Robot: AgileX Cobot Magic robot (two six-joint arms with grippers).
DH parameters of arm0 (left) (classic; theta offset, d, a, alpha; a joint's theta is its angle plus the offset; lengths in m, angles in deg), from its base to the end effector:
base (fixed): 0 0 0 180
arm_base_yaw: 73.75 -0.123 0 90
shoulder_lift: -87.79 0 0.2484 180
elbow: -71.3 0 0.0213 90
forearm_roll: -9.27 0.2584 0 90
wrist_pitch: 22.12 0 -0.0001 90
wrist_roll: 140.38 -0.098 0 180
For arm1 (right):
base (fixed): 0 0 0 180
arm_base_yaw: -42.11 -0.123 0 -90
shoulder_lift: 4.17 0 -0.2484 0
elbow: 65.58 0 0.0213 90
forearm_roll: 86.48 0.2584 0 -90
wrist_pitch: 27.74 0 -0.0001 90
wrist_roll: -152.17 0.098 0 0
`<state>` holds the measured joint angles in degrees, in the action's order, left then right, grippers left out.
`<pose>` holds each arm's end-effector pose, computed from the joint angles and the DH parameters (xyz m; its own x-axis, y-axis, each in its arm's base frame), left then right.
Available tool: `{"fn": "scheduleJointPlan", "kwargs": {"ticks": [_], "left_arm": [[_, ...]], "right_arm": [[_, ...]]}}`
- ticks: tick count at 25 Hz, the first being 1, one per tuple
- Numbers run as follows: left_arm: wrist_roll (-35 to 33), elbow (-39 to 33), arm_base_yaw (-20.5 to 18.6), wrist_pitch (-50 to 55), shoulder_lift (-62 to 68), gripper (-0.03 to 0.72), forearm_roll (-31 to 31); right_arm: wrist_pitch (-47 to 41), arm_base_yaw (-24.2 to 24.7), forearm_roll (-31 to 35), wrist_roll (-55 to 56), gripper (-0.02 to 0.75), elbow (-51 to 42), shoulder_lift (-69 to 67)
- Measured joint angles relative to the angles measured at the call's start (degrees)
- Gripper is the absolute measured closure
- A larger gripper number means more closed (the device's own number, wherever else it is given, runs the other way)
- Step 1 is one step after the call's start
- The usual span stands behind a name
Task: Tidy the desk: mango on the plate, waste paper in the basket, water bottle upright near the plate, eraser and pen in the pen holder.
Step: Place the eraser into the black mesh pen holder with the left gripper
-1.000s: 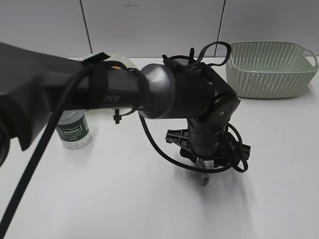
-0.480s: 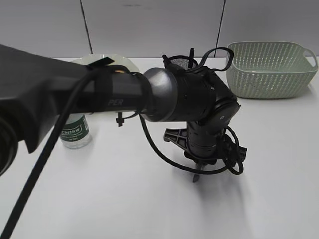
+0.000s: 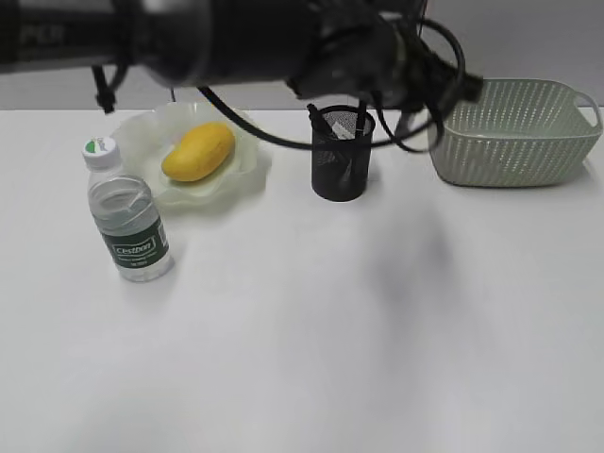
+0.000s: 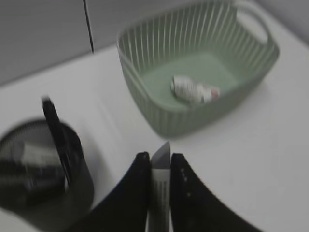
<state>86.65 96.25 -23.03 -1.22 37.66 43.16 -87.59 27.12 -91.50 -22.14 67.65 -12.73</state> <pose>0.3287 -0.3711 0.2160 -0.4968 0.2088 -0.8424 0.5428 0.8321 -0.1138 0.0437 0.0040 0.2830 -0.4195 -0.0554 -0.9061 -0.1688 0.9855 0.0180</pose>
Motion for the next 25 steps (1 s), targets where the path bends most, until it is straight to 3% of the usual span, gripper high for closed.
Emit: {"fn": "scheduleJointPlan", "kwargs": {"ticks": [5, 10, 21, 25], "left_arm": [[0.0, 0.0, -8.9, -18.1, 2.0, 0.608, 2.3], [0.0, 0.0, -13.2, -25.3, 5.5, 0.608, 6.0], [0.0, 0.0, -15.1, -27.0, 9.8, 0.601, 6.5], [0.0, 0.0, -15.1, -27.0, 10.3, 0.486, 6.5]], "right_arm": [[0.0, 0.0, 0.0, 0.0, 0.356, 0.0, 0.0], [0.0, 0.0, 0.0, 0.0, 0.356, 0.0, 0.0], [0.0, 0.0, 0.0, 0.0, 0.356, 0.0, 0.0], [0.0, 0.0, 0.0, 0.0, 0.356, 0.0, 0.0]]}}
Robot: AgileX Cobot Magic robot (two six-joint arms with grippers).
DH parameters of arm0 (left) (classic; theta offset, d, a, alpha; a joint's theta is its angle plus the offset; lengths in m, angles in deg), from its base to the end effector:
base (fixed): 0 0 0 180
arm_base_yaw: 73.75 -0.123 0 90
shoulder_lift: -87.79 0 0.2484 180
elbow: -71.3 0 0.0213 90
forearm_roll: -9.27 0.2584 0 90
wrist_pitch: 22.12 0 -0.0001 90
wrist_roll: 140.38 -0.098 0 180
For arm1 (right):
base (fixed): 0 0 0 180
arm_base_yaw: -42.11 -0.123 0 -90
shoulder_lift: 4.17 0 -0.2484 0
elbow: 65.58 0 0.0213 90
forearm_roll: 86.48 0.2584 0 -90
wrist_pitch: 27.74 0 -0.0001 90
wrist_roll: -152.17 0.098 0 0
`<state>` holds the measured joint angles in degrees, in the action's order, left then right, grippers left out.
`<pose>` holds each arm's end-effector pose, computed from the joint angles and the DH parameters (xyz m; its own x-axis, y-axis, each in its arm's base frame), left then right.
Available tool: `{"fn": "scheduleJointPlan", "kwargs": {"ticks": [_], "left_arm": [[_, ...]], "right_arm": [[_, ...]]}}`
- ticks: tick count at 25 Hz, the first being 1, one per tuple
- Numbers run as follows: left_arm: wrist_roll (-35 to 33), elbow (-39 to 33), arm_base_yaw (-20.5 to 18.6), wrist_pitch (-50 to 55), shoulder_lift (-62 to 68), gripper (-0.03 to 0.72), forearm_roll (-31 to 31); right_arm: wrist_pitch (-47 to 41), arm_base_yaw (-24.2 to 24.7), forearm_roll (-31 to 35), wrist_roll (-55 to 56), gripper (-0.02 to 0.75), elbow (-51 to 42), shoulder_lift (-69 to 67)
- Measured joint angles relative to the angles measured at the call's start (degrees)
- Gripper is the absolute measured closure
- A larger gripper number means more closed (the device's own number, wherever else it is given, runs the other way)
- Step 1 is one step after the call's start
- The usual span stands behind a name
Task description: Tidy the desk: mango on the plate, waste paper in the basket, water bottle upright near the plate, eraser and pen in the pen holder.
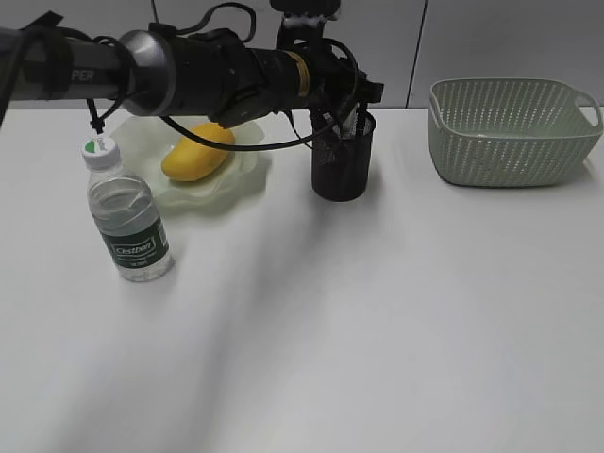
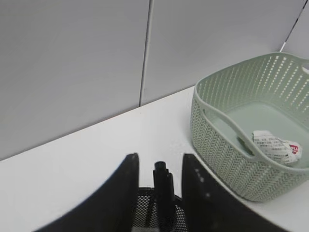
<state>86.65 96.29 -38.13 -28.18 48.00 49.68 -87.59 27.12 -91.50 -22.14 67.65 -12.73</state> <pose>0.4231 -0.3113 0.1567 -0.3587 0.1122 -0.9267 0.5949 0.7925 -0.1344 0.0437 0.0040 0.2830 -0.4195 -0.0554 -0.9061 -0.1688 0.9855 0.0180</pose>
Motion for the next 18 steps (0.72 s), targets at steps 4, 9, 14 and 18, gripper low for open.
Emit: {"fn": "scheduleJointPlan", "kwargs": {"ticks": [4, 9, 14, 18], "left_arm": [[0.0, 0.0, 0.0, 0.0, 0.0, 0.372, -0.1], [0.0, -0.1, 0.4, 9.7, -4.8, 0.353, -4.8], [-9.0, 0.0, 1.1, 33.4, -15.7, 0.432, -9.9], [-32.5, 0.0, 1.0, 49.3, -21.4, 0.461, -26.2]], "right_arm": [[0.0, 0.0, 0.0, 0.0, 0.356, 0.0, 0.0], [0.0, 0.0, 0.0, 0.0, 0.356, 0.0, 0.0], [0.0, 0.0, 0.0, 0.0, 0.356, 0.0, 0.0], [0.0, 0.0, 0.0, 0.0, 0.356, 0.0, 0.0]]}}
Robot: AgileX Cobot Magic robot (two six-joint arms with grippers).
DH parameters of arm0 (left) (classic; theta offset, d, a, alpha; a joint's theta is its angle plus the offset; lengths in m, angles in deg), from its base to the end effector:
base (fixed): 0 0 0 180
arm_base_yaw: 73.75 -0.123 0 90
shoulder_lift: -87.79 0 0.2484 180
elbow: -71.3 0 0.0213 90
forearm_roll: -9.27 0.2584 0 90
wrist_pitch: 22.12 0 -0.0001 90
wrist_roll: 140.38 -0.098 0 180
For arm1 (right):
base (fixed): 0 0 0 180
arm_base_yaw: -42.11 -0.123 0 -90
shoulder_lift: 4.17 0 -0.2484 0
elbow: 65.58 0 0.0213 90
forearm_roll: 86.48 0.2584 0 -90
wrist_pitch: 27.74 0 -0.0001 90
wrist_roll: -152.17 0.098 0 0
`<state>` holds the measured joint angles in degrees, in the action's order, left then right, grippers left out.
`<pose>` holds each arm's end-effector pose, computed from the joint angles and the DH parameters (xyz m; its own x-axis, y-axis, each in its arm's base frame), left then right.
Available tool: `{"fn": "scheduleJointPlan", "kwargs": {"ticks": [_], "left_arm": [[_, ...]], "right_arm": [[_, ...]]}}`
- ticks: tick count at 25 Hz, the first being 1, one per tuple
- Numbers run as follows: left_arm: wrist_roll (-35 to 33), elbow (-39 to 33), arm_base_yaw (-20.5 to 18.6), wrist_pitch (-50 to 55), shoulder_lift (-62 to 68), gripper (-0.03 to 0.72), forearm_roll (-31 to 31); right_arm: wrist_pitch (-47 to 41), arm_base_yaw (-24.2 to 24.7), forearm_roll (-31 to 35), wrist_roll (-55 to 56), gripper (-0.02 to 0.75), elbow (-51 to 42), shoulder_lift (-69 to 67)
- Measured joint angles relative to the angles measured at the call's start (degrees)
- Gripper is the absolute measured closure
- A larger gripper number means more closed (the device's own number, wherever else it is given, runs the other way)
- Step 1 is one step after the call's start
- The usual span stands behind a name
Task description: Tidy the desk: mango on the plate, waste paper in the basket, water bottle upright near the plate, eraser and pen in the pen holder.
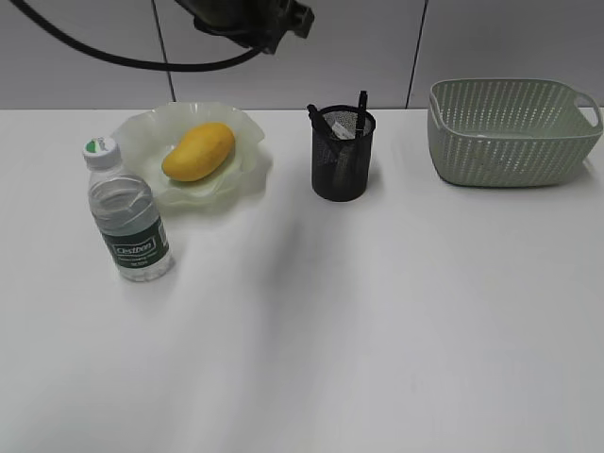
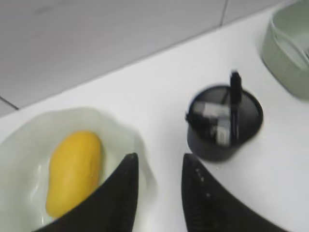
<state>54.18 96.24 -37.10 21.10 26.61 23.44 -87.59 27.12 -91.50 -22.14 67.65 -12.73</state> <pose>0.3675 -0.2529 0.2746 -0.6134 0.3678 -0.6988 0.4524 0.8890 0.0708 0.0437 0.0040 0.2830 -0.4195 -0.0554 -0.9061 -0.1688 0.9855 0.0180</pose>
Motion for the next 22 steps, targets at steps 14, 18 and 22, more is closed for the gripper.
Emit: {"fn": "scheduleJointPlan", "kwargs": {"ticks": [14, 18, 22], "left_arm": [[-10.0, -45.3, 1.3, 8.6, -53.5, 0.454, -7.8], [-10.0, -56.2, 1.3, 12.5, -74.5, 0.454, -7.7], [-10.0, -62.4, 1.4, 18.2, -90.1, 0.454, -7.6]], "right_arm": [[0.0, 0.0, 0.0, 0.0, 0.356, 0.0, 0.0], [0.0, 0.0, 0.0, 0.0, 0.357, 0.0, 0.0], [0.0, 0.0, 0.1, 0.0, 0.357, 0.0, 0.0]]}}
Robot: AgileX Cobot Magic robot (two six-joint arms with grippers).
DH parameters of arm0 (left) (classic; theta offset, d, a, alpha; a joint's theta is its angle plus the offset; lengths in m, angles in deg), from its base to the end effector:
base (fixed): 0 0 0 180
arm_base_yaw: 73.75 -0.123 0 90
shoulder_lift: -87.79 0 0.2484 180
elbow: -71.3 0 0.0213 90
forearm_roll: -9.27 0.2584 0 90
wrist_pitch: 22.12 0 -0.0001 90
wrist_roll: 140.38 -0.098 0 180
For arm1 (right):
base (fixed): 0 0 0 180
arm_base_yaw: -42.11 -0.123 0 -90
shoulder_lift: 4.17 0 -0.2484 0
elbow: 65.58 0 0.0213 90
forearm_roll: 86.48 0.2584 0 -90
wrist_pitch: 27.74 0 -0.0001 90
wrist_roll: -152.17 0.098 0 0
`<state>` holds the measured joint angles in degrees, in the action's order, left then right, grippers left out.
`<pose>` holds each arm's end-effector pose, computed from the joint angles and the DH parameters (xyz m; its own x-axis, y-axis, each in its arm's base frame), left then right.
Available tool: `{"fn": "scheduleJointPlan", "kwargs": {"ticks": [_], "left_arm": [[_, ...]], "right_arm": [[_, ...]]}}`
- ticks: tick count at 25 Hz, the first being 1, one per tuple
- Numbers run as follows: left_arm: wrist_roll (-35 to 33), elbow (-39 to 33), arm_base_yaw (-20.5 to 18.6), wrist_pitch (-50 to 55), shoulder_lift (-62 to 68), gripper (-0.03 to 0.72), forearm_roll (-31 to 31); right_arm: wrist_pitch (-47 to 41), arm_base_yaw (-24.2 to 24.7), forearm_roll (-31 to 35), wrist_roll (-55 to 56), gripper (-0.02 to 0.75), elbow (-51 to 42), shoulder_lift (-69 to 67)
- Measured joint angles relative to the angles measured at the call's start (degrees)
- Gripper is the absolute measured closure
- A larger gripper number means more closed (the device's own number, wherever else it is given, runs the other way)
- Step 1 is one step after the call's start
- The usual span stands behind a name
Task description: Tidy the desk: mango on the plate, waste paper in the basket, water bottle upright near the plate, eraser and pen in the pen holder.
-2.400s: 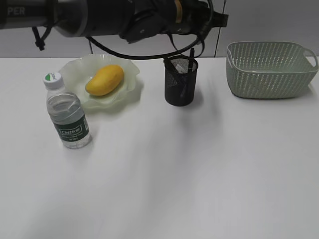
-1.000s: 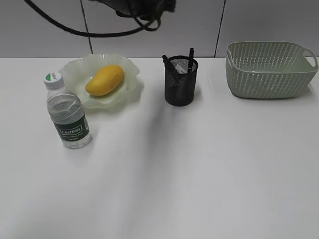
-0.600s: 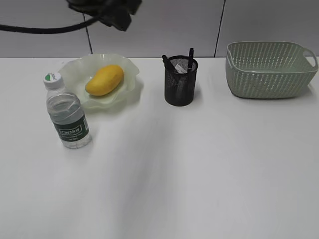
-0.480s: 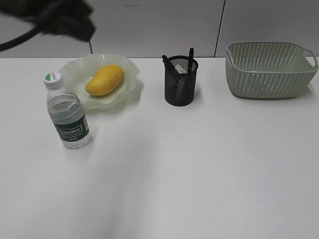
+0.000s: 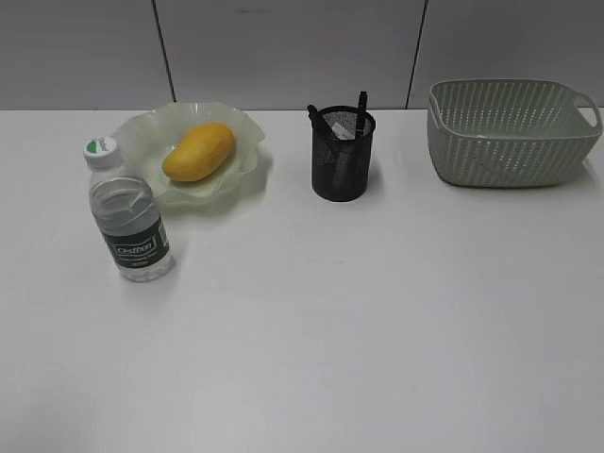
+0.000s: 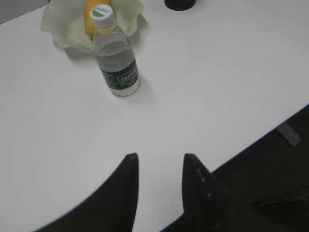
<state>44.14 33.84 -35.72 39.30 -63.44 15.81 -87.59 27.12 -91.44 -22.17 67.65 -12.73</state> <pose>0.0749 -0.0462 0.3068 -0.4926 0.3548 -0.7947 0.5388 0.8414 0.0417 0.0437 0.0041 0.2830 -0.4196 -0.0554 -0.9060 -0.1696 0.9853 0.0183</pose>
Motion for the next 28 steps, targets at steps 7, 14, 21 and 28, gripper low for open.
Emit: {"fn": "scheduleJointPlan", "kwargs": {"ticks": [7, 14, 21, 28], "left_arm": [[1.5, -4.5, 0.0, 5.4, -19.7, 0.453, 0.0], [1.5, -7.8, 0.0, -0.2, -19.4, 0.43, -0.6], [1.5, -7.8, 0.0, -0.6, -19.4, 0.436, -0.6], [1.5, -7.8, -8.7, -0.8, -19.9, 0.469, -0.6]], "right_arm": [[0.1, 0.0, 0.0, 0.0, 0.357, 0.0, 0.0], [0.0, 0.0, 0.2, 0.0, 0.357, 0.0, 0.0], [0.0, 0.0, 0.1, 0.0, 0.357, 0.0, 0.0], [0.0, 3.3, 0.1, 0.0, 0.357, 0.0, 0.0]]}}
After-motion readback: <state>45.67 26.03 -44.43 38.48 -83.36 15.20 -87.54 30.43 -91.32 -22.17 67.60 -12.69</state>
